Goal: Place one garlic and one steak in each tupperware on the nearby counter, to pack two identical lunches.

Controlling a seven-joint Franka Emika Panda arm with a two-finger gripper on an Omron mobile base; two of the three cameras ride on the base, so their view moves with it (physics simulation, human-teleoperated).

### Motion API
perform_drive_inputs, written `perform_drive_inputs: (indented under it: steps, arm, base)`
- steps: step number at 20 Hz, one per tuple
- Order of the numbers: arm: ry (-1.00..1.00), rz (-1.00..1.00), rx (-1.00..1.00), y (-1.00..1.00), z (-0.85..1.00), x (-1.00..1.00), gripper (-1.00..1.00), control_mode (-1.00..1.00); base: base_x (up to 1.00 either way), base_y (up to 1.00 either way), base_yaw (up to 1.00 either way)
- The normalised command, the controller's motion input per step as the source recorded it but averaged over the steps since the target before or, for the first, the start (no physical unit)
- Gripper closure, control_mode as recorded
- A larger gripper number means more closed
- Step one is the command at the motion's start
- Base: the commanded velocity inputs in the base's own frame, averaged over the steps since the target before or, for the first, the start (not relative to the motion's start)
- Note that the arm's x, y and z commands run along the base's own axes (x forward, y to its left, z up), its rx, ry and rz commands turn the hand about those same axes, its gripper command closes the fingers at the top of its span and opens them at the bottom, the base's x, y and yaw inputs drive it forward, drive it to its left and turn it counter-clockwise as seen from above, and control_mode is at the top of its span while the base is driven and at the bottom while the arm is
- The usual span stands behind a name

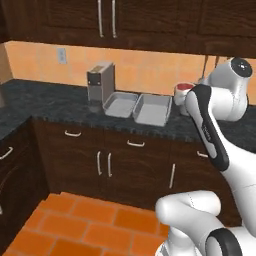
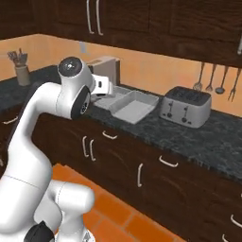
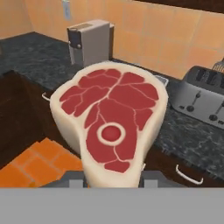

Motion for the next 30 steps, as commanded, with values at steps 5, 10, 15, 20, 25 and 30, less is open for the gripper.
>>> perform_drive_inputs:
  steps: [5, 10, 15, 20, 25, 30]
  arm:
    - [0.0, 0.0, 0.0, 0.0, 0.0, 0.0, 1.0, 1.0]
    - [0.0, 0.0, 0.0, 0.0, 0.0, 0.0, 1.0, 1.0]
    - [0.0, 0.0, 0.0, 0.0, 0.0, 0.0, 1.0, 1.0]
    - [0.0, 0.0, 0.0, 0.0, 0.0, 0.0, 1.0, 1.0]
    - [0.0, 0.0, 0.0, 0.0, 0.0, 0.0, 1.0, 1.0]
    - [0.0, 0.0, 0.0, 0.0, 0.0, 0.0, 1.0, 1.0]
  base:
    - [0.85, 0.94, -0.58]
    - [0.8, 0.94, -0.53]
    - [0.45, 0.66, -0.5]
    - [0.03, 0.23, -0.5]
    - [0.55, 0.66, -0.38]
    - [0.46, 0.7, -0.33]
